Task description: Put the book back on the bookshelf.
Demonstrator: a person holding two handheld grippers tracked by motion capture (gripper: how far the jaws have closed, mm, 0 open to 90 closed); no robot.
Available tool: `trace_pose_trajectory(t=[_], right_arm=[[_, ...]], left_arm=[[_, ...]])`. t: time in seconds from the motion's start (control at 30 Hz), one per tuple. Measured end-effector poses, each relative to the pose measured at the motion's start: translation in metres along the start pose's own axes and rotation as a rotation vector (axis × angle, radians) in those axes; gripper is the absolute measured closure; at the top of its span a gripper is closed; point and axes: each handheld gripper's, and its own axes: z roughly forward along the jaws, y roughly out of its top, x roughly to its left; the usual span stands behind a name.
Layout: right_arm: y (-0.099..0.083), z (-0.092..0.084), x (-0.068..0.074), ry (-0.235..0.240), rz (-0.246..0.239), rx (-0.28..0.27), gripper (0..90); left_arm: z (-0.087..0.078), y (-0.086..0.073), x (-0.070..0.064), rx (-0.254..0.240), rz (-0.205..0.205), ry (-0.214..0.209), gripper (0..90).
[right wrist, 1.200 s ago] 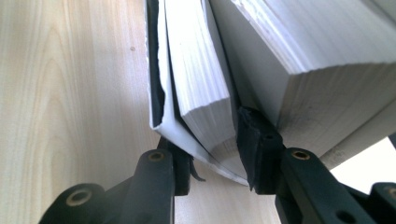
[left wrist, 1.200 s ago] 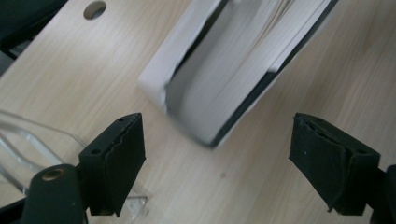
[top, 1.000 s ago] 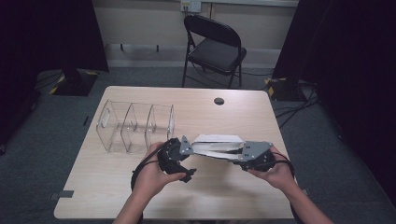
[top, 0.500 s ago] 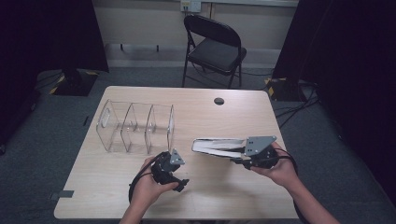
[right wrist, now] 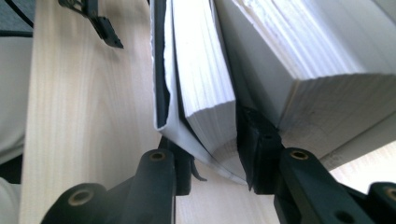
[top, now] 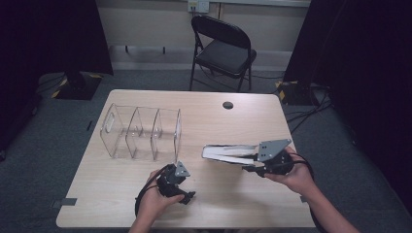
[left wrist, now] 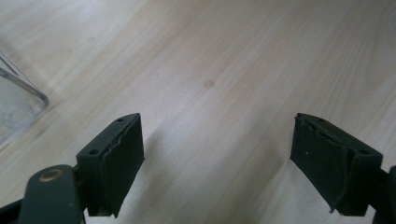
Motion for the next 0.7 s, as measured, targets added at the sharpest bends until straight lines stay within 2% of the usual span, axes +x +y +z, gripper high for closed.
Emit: trace_pose_trajectory(t=[0.1,0.37,0.47,0.6,0.63,0.7], right_arm=[[0.000,-0.002,-0.002,0.010,0.010,0.001,68.0],[0.002,-0.005,-0.004,0.035,0.019,0.007,68.4],[0.002,-0.006,-0.002,0.038,0.020,0.008,68.4],[0.002,-0.007,-0.002,0.043,0.027,0.006,68.5],[0.003,-0.008,-0.002,0.049,0.026,0.008,68.6],[0.003,-0.008,-0.002,0.058,0.020,0.011,68.5]], left_arm=[[0.003,-0.002,0.001,0.005,0.006,0.004,16.1],[0.005,-0.007,0.004,-0.041,0.014,-0.001,14.1],[0.007,-0.010,0.005,-0.070,0.014,-0.004,8.6],[0.009,-0.010,0.006,-0.066,0.023,-0.001,4.8],[0.011,-0.011,0.005,-0.076,0.015,-0.002,0.0],[0.011,-0.012,0.004,-0.084,0.014,0.002,0.0]])
